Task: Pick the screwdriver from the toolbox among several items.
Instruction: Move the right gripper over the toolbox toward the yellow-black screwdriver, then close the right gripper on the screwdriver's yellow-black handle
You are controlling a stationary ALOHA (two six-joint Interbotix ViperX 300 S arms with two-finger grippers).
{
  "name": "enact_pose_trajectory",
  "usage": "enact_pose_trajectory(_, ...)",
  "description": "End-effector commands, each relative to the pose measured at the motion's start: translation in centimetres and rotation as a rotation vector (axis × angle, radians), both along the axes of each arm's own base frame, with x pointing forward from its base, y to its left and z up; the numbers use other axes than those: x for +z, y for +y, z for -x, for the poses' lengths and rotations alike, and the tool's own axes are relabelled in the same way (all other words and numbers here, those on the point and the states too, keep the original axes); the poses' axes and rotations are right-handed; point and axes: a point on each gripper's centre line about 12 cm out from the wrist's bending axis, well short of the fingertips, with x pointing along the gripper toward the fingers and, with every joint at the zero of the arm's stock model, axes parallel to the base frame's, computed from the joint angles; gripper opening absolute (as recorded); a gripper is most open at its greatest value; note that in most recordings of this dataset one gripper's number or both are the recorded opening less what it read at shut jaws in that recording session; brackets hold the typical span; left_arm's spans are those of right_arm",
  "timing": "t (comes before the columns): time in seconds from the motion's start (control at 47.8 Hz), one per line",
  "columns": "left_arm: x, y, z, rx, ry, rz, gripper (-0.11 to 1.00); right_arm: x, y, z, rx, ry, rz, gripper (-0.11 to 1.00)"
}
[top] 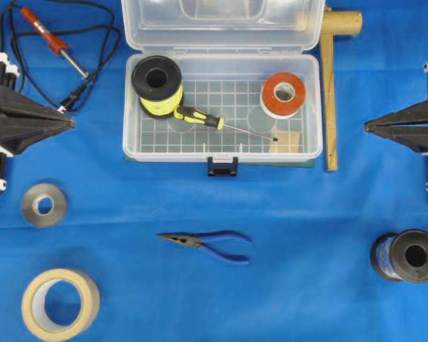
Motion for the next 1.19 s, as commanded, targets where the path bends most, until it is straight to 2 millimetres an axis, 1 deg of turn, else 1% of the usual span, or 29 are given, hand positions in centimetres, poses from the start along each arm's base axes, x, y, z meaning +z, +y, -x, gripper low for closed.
enact_pose_trajectory(0.0, 0.6, 0.0, -0.2, 0.001, -0.014, 0.019, 0.00, 1.1, -0.2, -0.3, -0.009, -0.020, -0.005, 0.00)
enact_pose_trajectory(0.146, 0.6, 0.0, -0.3, 0.002, -0.012, 0.021, 0.00, 2.2, -0.4, -2.1, -0.018, 0.057, -0.025, 0.00)
enact_pose_trajectory(0.23, 0.6, 0.0, -0.3, 0.002, -0.012, 0.021, 0.00, 3.0, -0.9, -3.9, -0.040, 0.124, -0.045, 0.00)
enact_pose_trajectory(0.439, 0.5, 0.0, -0.4, 0.001, -0.008, 0.025, 0.00, 3.3, -3.9, -8.4, -0.144, 0.279, -0.151, 0.00)
enact_pose_trajectory(0.544, 0.5, 0.0, -0.4, 0.003, -0.008, 0.025, 0.00, 2.6, -5.6, -10.9, -0.199, 0.374, -0.230, 0.00)
enact_pose_trajectory(0.67, 0.5, 0.0, -0.4, 0.003, -0.008, 0.025, 0.00, 0.8, -6.9, -13.8, -0.244, 0.522, -0.301, 0.01)
enact_pose_trajectory(0.711, 0.5, 0.0, -0.4, 0.001, -0.008, 0.024, 0.00, 0.2, -7.2, -14.7, -0.254, 0.569, -0.319, 0.05)
enact_pose_trajectory(0.774, 0.4, 0.0, -0.3, 0.001, -0.006, 0.025, 0.00, -0.6, -7.6, -16.1, -0.263, 0.634, -0.331, 0.18)
enact_pose_trajectory(0.879, 0.4, 0.0, -0.4, 0.002, -0.005, 0.024, 0.00, -1.7, -7.9, -18.2, -0.272, 0.727, -0.345, 0.49)
enact_pose_trajectory(0.921, 0.4, 0.0, -0.3, 0.002, -0.006, 0.024, 0.00, -2.7, -8.2, -19.2, -0.279, 0.770, -0.352, 0.61)
enact_pose_trajectory(0.983, 0.4, 0.0, -0.4, 0.003, -0.005, 0.024, 0.00, -3.9, -8.5, -20.4, -0.291, 0.817, -0.373, 0.75)
enact_pose_trajectory(1.025, 0.4, 0.0, -0.4, 0.002, -0.005, 0.025, 0.00, -4.8, -8.9, -21.2, -0.306, 0.844, -0.397, 0.77)
enact_pose_trajectory(1.172, 0.4, 0.0, -0.4, 0.001, -0.002, 0.024, 0.00, -8.5, -9.5, -23.4, -0.342, 0.944, -0.445, 0.73)
